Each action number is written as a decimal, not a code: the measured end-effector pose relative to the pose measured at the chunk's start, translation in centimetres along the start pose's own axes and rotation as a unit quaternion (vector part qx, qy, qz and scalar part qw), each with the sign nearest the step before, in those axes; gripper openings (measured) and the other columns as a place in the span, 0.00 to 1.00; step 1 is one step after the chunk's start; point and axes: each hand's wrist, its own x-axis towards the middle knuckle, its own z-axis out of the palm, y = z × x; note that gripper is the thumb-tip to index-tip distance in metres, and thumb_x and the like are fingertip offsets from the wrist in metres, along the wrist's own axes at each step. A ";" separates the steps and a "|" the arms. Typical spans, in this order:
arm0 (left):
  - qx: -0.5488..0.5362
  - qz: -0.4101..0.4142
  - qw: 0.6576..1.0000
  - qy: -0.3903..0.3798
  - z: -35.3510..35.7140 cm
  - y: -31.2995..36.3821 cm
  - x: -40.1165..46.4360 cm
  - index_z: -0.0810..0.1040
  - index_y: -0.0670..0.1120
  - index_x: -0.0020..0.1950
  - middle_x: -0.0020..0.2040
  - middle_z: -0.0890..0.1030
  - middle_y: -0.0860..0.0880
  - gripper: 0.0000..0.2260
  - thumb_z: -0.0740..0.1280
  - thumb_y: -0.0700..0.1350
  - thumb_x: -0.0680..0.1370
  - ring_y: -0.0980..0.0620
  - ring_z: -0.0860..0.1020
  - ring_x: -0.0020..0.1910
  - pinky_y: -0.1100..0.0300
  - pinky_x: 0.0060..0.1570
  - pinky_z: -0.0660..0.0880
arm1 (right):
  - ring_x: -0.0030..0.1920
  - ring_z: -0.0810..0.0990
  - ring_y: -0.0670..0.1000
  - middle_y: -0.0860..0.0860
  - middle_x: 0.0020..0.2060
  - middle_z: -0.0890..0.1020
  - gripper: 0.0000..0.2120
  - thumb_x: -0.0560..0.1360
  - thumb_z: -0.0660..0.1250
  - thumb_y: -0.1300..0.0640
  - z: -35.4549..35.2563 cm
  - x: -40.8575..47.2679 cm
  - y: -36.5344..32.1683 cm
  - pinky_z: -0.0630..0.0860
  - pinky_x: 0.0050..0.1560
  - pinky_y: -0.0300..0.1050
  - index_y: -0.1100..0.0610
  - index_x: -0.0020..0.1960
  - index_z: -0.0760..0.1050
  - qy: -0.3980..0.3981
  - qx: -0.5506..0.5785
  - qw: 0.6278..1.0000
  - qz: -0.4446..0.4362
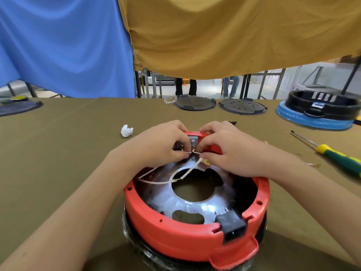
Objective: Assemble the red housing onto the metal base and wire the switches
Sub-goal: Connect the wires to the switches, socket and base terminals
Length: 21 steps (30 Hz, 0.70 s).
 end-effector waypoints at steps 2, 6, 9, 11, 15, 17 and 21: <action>-0.011 0.003 1.000 0.004 0.0 -0.2 0.0 0.83 0.55 0.46 0.59 0.72 0.57 0.02 0.71 0.49 0.78 0.56 0.76 0.52 0.52 0.59 0.73 | 0.64 0.63 0.47 0.45 0.66 0.68 0.10 0.78 0.65 0.44 -0.1 0.1 -0.1 0.65 0.65 0.47 0.44 0.56 0.80 -0.016 -0.002 1.000 0.002; -0.024 0.002 1.000 0.002 -0.1 -0.2 0.0 0.81 0.57 0.43 0.58 0.72 0.57 0.04 0.71 0.49 0.77 0.56 0.76 0.51 0.52 0.60 0.72 | 0.61 0.67 0.47 0.45 0.63 0.68 0.08 0.77 0.66 0.46 -0.6 0.7 -0.4 0.66 0.61 0.44 0.46 0.53 0.81 -0.045 0.013 0.999 0.010; -0.034 -0.002 0.999 0.003 -0.1 -0.2 0.1 0.81 0.58 0.42 0.58 0.72 0.58 0.04 0.72 0.50 0.77 0.56 0.76 0.53 0.54 0.60 0.72 | 0.55 0.71 0.44 0.45 0.60 0.71 0.06 0.76 0.69 0.48 -0.7 1.4 -0.6 0.62 0.51 0.36 0.49 0.49 0.82 -0.020 0.018 1.000 0.015; -0.037 -0.001 0.999 0.003 -0.1 -0.3 0.1 0.81 0.58 0.42 0.58 0.72 0.58 0.05 0.72 0.50 0.77 0.57 0.75 0.52 0.57 0.58 0.70 | 0.54 0.72 0.45 0.46 0.59 0.72 0.07 0.75 0.70 0.49 -0.3 1.6 -0.8 0.66 0.52 0.39 0.51 0.47 0.83 -0.005 0.008 1.000 0.014; -0.042 0.000 0.999 0.006 -0.1 -0.4 0.1 0.81 0.60 0.41 0.58 0.73 0.58 0.07 0.72 0.49 0.77 0.61 0.74 0.50 0.65 0.49 0.65 | 0.57 0.71 0.48 0.45 0.59 0.72 0.08 0.73 0.71 0.47 0.2 1.3 -0.7 0.72 0.60 0.49 0.51 0.45 0.84 0.016 0.011 1.000 0.010; -0.047 -0.001 0.999 0.007 -0.1 -0.4 0.0 0.81 0.61 0.40 0.58 0.73 0.59 0.07 0.72 0.49 0.76 0.62 0.74 0.51 0.67 0.49 0.66 | 0.58 0.70 0.47 0.45 0.59 0.72 0.07 0.73 0.71 0.47 0.1 1.2 -0.6 0.71 0.60 0.48 0.50 0.45 0.84 0.020 0.028 0.999 0.014; -0.059 0.002 0.998 0.005 -0.2 -0.4 -0.1 0.80 0.62 0.39 0.57 0.73 0.59 0.08 0.73 0.49 0.76 0.60 0.75 0.52 0.63 0.53 0.68 | 0.58 0.70 0.46 0.44 0.60 0.72 0.05 0.73 0.71 0.47 0.1 1.2 -0.4 0.71 0.60 0.48 0.47 0.43 0.84 0.012 0.041 0.999 0.019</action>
